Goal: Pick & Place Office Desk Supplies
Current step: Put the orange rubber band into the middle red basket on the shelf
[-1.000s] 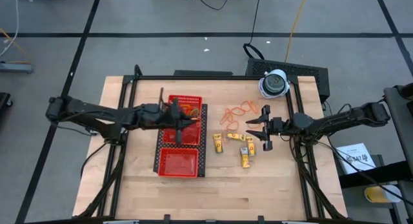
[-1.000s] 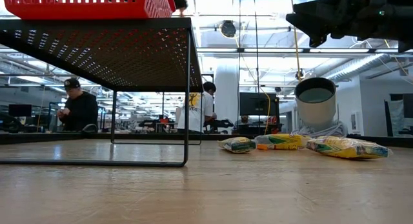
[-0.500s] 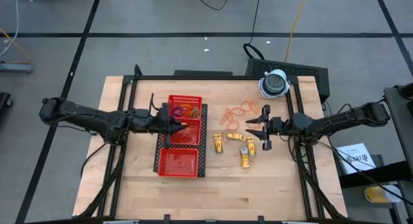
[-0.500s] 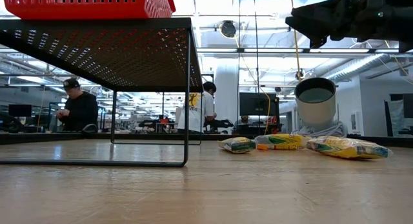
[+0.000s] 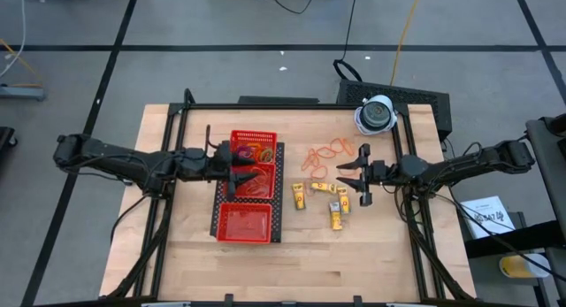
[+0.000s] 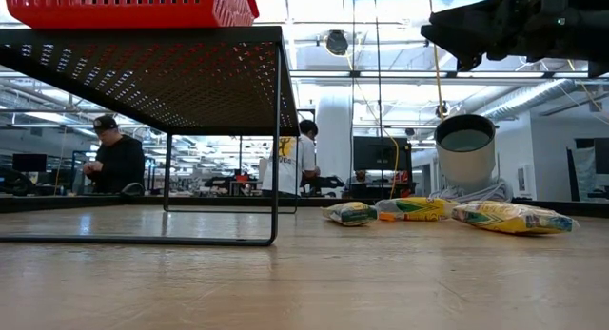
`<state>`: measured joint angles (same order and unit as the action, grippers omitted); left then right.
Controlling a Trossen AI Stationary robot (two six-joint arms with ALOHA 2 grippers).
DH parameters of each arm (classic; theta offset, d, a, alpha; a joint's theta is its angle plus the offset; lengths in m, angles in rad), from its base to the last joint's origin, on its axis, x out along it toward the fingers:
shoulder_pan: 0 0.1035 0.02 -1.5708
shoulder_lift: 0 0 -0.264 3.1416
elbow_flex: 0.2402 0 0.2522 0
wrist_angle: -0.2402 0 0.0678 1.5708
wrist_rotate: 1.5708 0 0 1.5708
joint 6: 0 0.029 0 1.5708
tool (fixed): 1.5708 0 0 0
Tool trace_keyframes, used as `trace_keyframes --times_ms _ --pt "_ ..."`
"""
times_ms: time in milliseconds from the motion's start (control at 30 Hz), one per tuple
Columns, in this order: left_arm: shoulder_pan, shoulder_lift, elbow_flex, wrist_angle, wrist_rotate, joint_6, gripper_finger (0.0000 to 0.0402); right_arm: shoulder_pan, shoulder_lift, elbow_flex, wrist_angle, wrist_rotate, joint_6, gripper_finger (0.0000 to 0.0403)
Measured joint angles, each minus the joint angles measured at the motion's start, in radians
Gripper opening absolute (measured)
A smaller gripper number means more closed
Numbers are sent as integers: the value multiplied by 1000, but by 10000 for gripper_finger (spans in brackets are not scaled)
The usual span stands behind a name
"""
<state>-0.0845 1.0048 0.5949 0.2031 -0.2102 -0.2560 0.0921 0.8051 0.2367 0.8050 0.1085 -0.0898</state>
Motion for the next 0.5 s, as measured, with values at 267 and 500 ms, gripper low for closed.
trace_keyframes --times_ms 267,500 --pt "1 -163 1 -40 -1 44 263 0 0 1 -129 112 55 143" --pt "1 -286 2 -120 -90 71 269 -22 7 1 -390 341 116 149"
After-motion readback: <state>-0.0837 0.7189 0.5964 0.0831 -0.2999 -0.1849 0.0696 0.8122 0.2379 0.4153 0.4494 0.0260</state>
